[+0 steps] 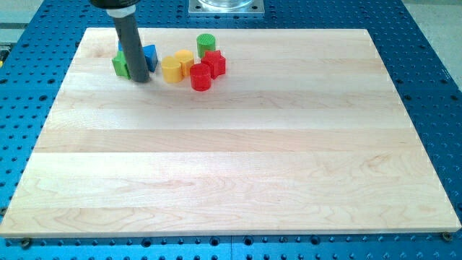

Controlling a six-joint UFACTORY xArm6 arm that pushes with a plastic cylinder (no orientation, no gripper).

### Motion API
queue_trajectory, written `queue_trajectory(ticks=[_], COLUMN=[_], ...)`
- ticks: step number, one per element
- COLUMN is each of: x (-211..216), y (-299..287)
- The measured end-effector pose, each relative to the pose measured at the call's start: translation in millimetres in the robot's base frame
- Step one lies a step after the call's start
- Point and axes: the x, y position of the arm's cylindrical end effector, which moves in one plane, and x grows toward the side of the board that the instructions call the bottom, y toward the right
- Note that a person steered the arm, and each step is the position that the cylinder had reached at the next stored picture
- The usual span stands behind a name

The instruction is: Separate the green circle from the yellow hexagon

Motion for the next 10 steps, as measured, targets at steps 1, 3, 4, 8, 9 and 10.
queue_trajectory(ticks=[1,3,4,8,9,10], x=[-0.8,-15.7,-41.2,-45.8,-58.0,-66.0], y=[48.3,30.0,53.2,129.6,174.3,208.6])
